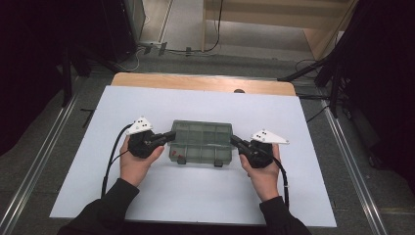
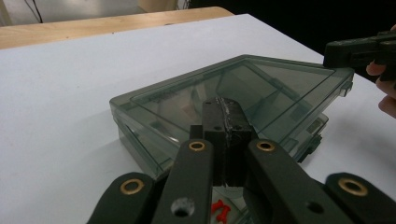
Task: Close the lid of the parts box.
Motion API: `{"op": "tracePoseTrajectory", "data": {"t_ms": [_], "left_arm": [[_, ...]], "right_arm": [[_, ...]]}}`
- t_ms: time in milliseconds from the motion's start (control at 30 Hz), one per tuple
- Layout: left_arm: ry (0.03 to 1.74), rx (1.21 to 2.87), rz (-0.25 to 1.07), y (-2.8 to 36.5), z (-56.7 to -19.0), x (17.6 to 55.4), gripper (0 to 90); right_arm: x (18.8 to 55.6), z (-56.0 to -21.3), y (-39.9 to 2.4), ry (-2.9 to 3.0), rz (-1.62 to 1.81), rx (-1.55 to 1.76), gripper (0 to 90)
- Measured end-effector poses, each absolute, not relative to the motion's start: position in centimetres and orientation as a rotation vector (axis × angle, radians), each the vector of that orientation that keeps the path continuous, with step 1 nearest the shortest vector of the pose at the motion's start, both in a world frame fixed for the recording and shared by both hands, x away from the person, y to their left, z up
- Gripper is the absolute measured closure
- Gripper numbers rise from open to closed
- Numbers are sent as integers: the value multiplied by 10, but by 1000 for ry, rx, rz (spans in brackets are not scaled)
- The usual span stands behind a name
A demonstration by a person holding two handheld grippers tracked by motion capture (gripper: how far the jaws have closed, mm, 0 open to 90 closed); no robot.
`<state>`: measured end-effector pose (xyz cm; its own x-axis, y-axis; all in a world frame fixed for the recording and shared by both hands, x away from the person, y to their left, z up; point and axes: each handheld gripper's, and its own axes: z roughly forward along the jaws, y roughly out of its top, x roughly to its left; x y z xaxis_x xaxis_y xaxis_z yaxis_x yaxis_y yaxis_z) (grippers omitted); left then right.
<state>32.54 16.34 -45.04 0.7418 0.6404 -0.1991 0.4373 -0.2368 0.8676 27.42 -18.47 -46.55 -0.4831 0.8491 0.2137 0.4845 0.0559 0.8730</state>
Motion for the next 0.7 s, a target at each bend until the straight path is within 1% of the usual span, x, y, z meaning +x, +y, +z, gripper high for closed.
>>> {"op": "tracePoseTrajectory", "data": {"t_ms": [300,700], "left_arm": [[822,1884,260,166,-458,312,896],[839,1886,259,169,-475,299,897]], "right_arm": [[263,-475,-182,1992,1373,1329,900],[255,-487,-183,1999,1364,1328,900]]}}
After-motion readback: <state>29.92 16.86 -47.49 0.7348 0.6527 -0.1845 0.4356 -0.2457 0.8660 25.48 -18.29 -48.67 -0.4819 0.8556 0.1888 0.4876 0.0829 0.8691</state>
